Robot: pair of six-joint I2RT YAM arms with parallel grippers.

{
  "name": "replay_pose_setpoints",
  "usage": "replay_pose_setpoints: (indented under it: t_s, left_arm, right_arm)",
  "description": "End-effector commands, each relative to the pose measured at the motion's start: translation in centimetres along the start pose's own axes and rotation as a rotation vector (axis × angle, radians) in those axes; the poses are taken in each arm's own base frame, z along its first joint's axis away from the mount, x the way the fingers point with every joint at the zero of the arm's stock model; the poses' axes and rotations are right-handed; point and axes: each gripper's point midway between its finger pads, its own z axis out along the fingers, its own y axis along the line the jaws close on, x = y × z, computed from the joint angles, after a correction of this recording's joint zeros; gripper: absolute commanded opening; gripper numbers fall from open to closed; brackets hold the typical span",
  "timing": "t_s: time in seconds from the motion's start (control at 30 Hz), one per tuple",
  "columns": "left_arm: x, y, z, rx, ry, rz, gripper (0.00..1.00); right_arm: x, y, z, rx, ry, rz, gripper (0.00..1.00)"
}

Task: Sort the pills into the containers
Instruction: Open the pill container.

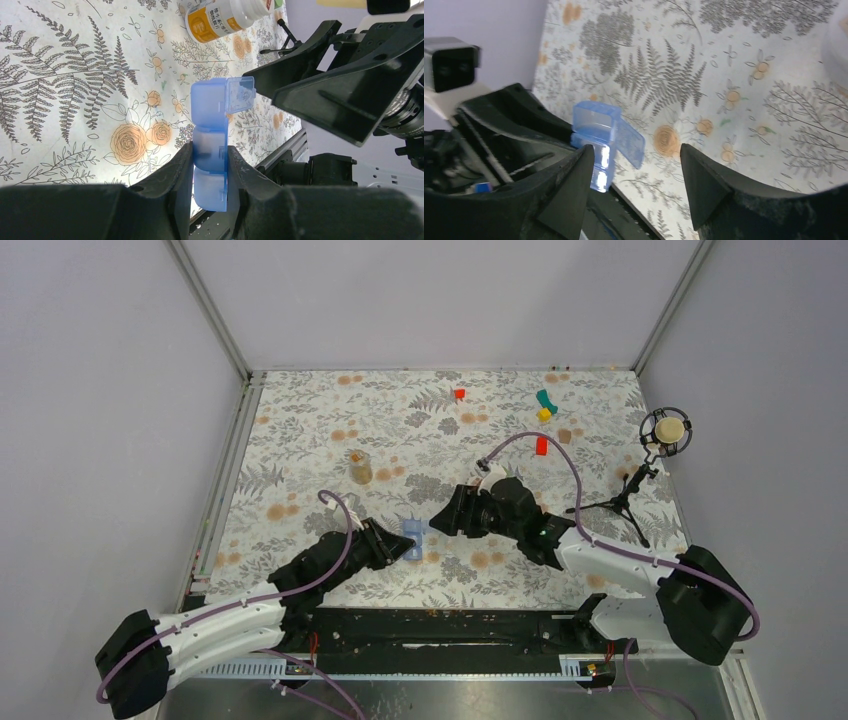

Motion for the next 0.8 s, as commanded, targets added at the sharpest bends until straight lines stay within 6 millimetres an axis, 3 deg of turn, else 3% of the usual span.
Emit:
replay_pose_setpoints:
  t_s: [0.0,0.2,0.47,0.6,0.67,0.77]
  left_arm:
    - [-1.4,-3.5,-0.2,0.122,-0.030,-0.004,0.00]
    - [-1.4,-4.6,-0.5,0.170,-0.025,-0.003,0.00]
    - [-1.8,-4.9,-0.7,0.178,-0.041,-0.006,0.00]
    - [-1.9,-4.9,-0.7,0.177,-0.044,-0.010,0.00]
    - [-2.0,-5.0,-0.7,0.178,-0.047,-0.010,0.00]
    - [-2.1,-5.0,-0.7,0.178,-0.051,-0.011,0.00]
  right_arm:
    - [-2.0,3.2,0.1,-0.169,-0.045,0.057,0.68]
    - [-1.8,3.8,0.5,-0.239,-0.024,0.100,0.50]
    - [-1.9,4.5,0.1,-0.273,-0.017,0.091,0.40]
    - [-1.8,4.4,0.1,-0.264,-0.003,0.091,0.21]
    - [-1.7,4.4,0.0,-0.265,0.002,0.084,0.20]
    - [-1.6,4.3,-0.1,-0.261,0.010,0.073,0.33]
